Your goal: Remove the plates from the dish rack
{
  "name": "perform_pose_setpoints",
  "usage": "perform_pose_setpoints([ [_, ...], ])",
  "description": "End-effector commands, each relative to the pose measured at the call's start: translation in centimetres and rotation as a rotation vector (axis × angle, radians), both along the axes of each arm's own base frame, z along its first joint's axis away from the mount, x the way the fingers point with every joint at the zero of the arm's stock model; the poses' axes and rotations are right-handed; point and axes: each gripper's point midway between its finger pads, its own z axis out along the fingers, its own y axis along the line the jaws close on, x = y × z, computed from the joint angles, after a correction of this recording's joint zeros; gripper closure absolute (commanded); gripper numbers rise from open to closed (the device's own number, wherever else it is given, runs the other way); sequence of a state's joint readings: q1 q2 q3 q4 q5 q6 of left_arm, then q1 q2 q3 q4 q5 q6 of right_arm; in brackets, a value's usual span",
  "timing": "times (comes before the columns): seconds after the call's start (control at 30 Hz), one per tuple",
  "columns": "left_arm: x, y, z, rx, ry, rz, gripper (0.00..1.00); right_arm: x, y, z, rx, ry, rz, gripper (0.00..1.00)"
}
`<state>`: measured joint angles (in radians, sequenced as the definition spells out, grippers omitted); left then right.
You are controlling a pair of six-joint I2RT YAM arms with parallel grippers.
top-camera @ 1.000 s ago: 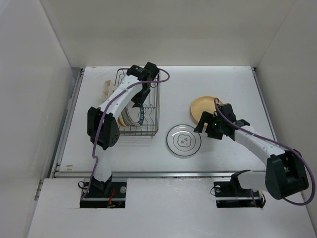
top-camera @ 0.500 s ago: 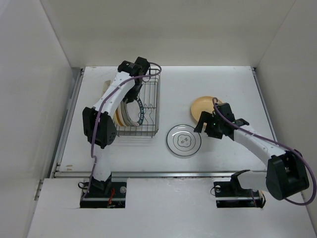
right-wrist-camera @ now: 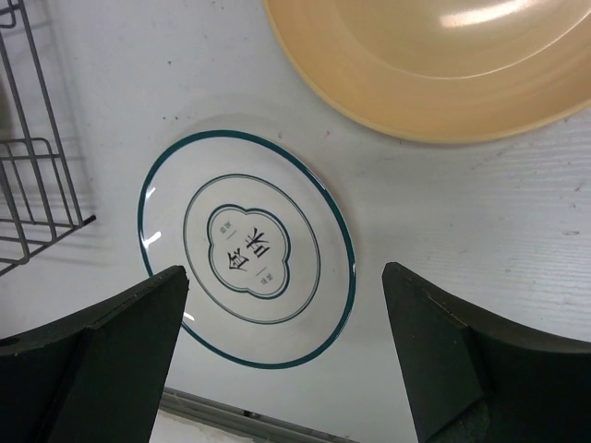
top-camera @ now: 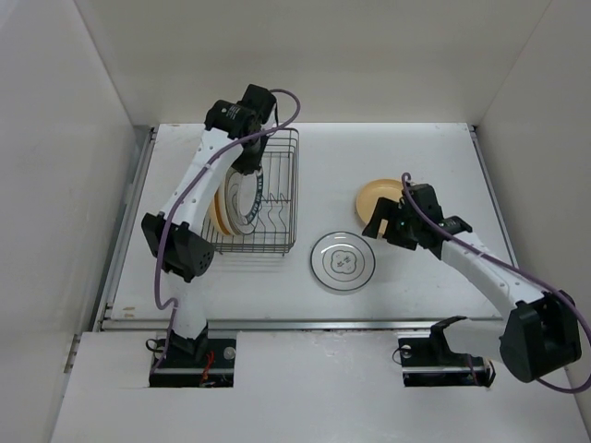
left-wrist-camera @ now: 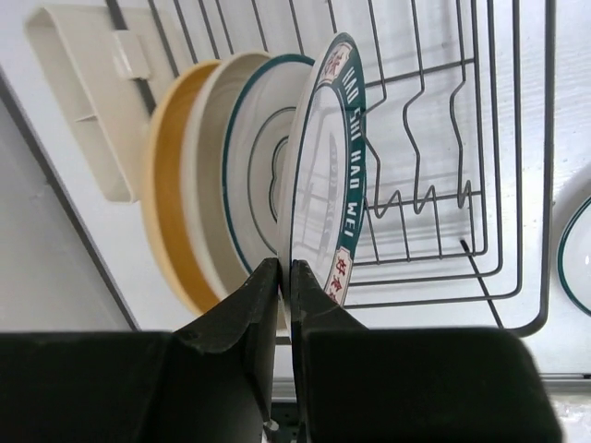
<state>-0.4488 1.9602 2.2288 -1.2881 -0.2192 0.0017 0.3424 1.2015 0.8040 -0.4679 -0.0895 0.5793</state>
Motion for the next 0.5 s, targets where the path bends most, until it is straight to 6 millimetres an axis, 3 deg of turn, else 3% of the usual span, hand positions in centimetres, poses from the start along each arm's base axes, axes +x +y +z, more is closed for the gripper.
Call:
perform_pose_setpoints([
  [0.0, -0.8, -0.8, 5.6, -0.056, -0.159, -0.022, 1.0, 1.0, 0.0, 3.0, -0.005, -0.078, -0.008, 0.08],
  [0.2, -0.5, -0.3, 7.5, -0.061, -0.236, -0.013, 1.0, 1.7, 0.6, 4.8, 0.015, -0.124, 0.019, 0.08],
  [0.47, -0.4, -0.2, 9.2, -0.082, -0.294, -0.006, 1.0, 3.1, 3.0, 8.4, 0.092, -0.221, 0.09, 0.09],
])
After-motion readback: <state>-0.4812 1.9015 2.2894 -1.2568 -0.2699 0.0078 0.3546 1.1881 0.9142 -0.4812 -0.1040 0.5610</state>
